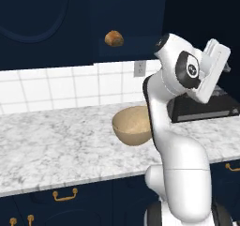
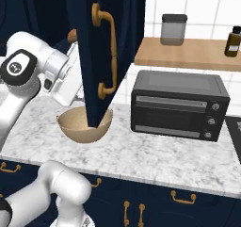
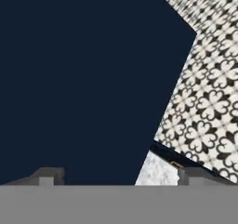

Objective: Open the cabinet, pick up the bread from the cabinet and place it in the basket. Then move the basket to the dining counter.

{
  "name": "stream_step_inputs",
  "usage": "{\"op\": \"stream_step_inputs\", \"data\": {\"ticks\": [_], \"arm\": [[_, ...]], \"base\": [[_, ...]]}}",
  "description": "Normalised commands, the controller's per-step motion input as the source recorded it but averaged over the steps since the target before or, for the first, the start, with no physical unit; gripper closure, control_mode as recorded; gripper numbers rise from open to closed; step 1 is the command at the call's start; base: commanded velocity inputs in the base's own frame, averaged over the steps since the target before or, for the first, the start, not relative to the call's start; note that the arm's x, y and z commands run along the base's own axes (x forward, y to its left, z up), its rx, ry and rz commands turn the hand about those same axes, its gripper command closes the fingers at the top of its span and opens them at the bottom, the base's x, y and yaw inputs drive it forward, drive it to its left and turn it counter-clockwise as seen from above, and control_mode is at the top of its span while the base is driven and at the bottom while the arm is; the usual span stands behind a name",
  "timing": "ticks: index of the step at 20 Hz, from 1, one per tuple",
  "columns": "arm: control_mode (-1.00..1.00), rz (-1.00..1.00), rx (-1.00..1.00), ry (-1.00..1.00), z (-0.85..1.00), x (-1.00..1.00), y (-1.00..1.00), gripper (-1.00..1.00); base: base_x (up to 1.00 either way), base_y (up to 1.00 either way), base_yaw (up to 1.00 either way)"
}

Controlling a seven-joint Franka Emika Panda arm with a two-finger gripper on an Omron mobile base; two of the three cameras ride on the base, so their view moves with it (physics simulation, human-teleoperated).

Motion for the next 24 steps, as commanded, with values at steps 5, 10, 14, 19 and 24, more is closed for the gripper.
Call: {"op": "stream_step_inputs", "data": {"ticks": [5,10,14,19,24], "arm": [[-1.0,-0.11,0.24,-0.25,0.0,0.01,-0.81,-1.0],[-1.0,0.0,0.01,-0.44,-0.11,0.16,0.79,-1.0],[-1.0,0.14,-0.1,-0.25,-0.05,0.0,1.0,-1.0],[-1.0,0.47,-0.09,0.05,0.26,-0.07,0.89,-1.0],[-1.0,0.82,-0.2,0.11,0.22,-0.39,0.19,-1.0]], "base": [[0.0,0.0,0.0],[0.0,0.0,0.0],[0.0,0.0,0.0],[0.0,0.0,0.0],[0.0,0.0,0.0]]}}
